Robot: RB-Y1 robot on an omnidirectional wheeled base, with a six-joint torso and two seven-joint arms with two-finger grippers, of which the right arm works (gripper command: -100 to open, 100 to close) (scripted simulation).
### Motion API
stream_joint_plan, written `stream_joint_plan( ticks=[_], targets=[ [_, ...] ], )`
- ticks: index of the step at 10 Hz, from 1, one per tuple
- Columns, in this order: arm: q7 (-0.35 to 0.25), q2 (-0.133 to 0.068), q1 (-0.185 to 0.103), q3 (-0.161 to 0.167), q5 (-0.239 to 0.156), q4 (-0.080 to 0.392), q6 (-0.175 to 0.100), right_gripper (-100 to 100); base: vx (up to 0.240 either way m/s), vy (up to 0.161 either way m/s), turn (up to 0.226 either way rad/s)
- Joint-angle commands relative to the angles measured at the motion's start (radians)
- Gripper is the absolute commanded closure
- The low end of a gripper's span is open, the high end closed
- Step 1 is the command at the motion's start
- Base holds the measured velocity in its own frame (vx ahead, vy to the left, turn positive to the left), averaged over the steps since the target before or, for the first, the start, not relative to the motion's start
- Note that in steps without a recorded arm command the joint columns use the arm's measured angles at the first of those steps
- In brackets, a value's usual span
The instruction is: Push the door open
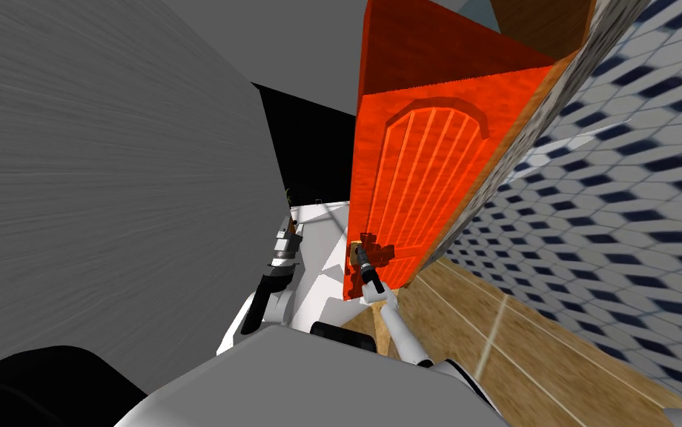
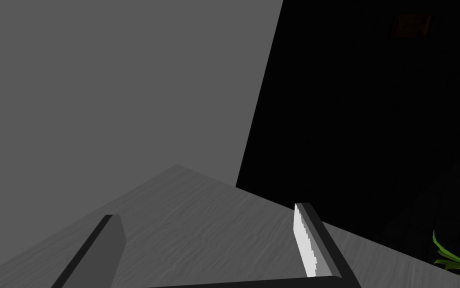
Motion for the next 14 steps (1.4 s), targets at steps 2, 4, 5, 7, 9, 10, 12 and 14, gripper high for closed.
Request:
stream_joint_plan(
  ticks=[2,4,5,7,9,10,12,14],
  targets=[
    [-0.001,0.0,0.001,0.0,0.0,0.0,0.0,100,-0.004,-0.001,-0.002],
    [0.038,-0.02,-0.002,-0.004,-0.038,0.006,-0.005,100,0.143,0.034,-0.073],
    [0.06,-0.028,-0.004,-0.007,-0.06,0.009,-0.008,100,0.168,0.037,-0.056],
    [0.096,-0.038,-0.007,-0.011,-0.096,0.014,-0.013,100,0.198,0.058,-0.13],
    [0.079,-0.04,0.006,0.002,-0.085,-0.01,0.005,-100,-0.097,0.011,-0.006],
    [0.077,-0.041,0.007,0.005,-0.086,-0.012,0.006,-100,-0.137,-0.014,0.0],
    [0.074,-0.039,0.009,0.012,-0.088,-0.018,0.009,-100,-0.206,-0.035,-0.007],
    [0.069,-0.027,0.012,0.02,-0.091,-0.024,0.012,-100,-0.223,-0.03,-0.007]
  ],
)
